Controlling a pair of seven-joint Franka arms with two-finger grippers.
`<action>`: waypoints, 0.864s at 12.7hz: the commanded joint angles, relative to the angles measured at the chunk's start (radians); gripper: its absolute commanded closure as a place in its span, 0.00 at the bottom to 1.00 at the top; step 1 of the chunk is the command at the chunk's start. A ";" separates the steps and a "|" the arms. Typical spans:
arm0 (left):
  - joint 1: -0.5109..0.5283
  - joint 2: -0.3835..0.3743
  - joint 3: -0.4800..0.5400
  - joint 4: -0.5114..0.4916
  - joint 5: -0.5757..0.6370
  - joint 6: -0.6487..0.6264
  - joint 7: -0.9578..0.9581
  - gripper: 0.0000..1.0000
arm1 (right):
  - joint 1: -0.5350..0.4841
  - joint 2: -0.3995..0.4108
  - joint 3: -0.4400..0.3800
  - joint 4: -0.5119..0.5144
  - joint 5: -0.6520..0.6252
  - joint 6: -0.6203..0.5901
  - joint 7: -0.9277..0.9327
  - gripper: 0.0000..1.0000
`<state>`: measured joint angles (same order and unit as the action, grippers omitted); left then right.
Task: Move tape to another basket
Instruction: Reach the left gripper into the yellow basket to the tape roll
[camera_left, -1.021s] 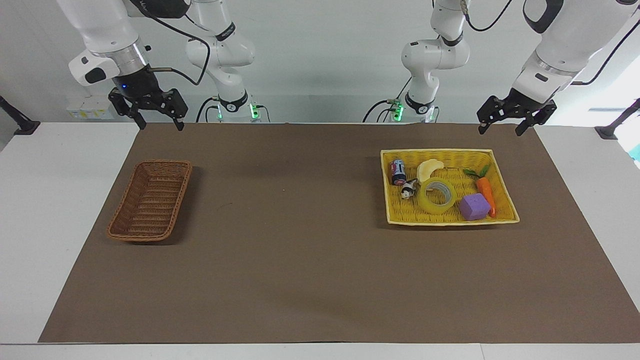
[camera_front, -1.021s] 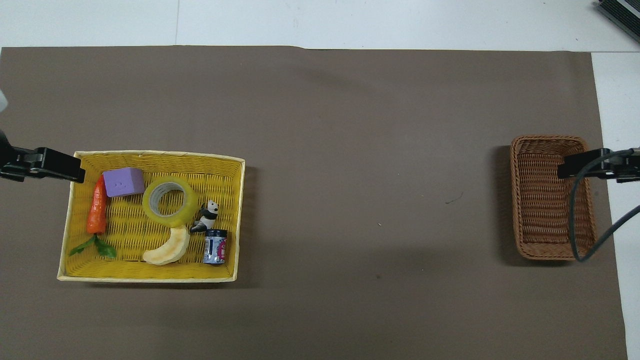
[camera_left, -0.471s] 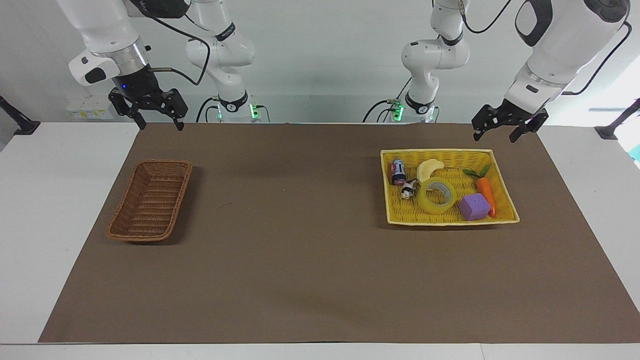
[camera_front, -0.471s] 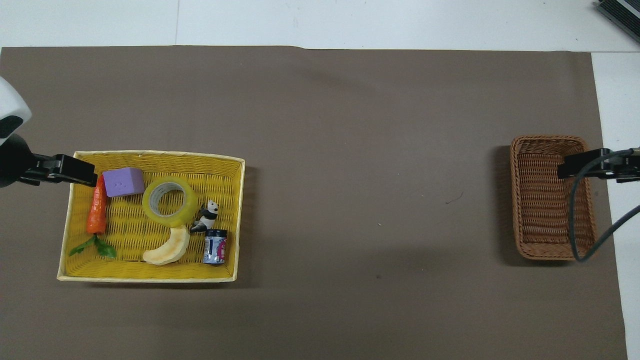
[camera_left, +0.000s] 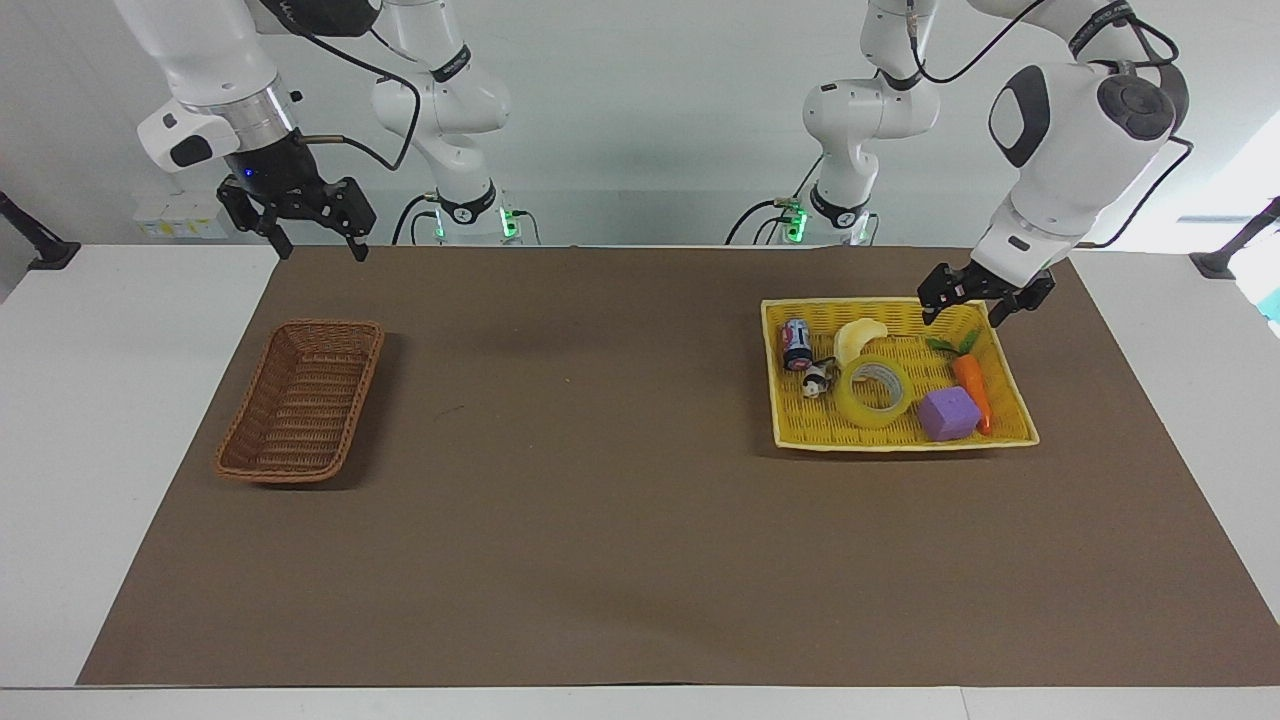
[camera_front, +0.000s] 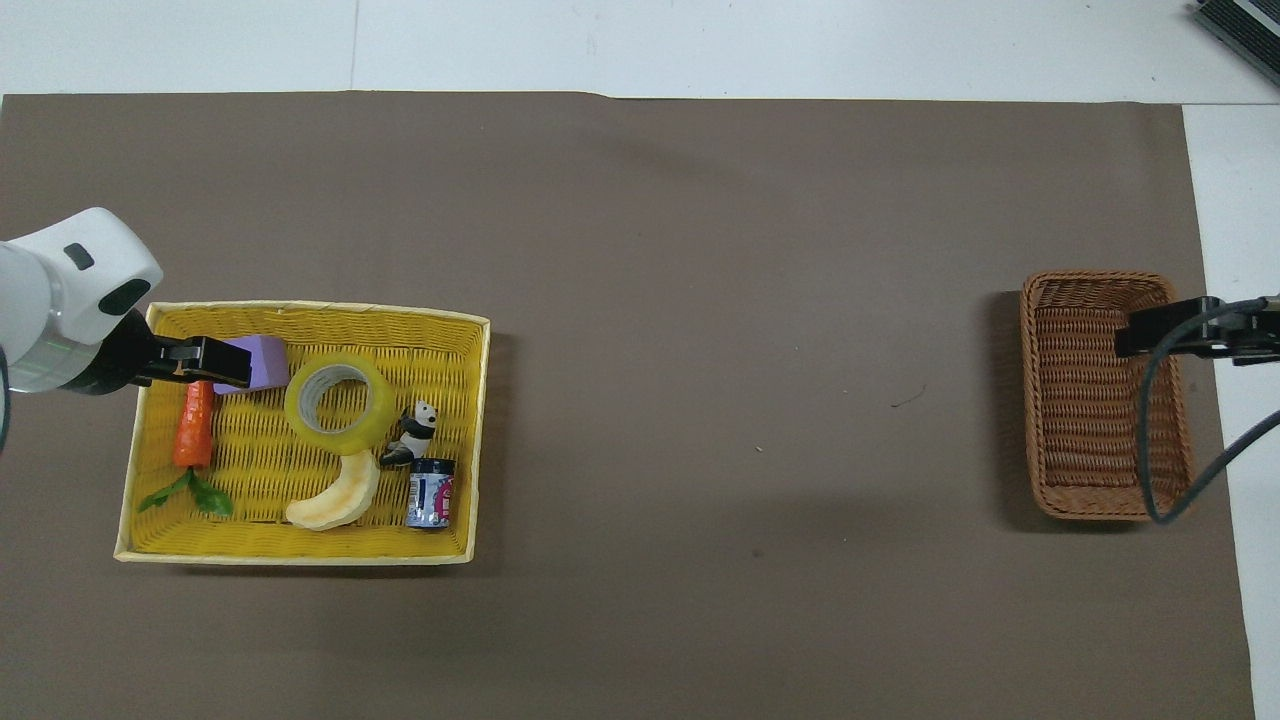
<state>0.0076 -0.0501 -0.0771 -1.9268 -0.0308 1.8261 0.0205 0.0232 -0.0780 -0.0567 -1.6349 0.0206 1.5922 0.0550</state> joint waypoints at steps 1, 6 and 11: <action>0.015 -0.028 -0.003 -0.113 -0.006 0.115 -0.014 0.00 | -0.005 -0.008 0.003 -0.002 0.018 -0.003 0.008 0.00; 0.018 0.068 -0.003 -0.133 -0.006 0.162 -0.040 0.00 | -0.005 -0.008 0.003 -0.002 0.018 -0.003 0.008 0.00; 0.012 0.090 -0.004 -0.244 -0.012 0.298 -0.051 0.00 | -0.005 -0.008 0.003 -0.002 0.018 -0.003 0.008 0.00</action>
<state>0.0221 0.0556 -0.0775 -2.1208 -0.0311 2.0705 -0.0164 0.0232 -0.0780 -0.0567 -1.6348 0.0206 1.5922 0.0550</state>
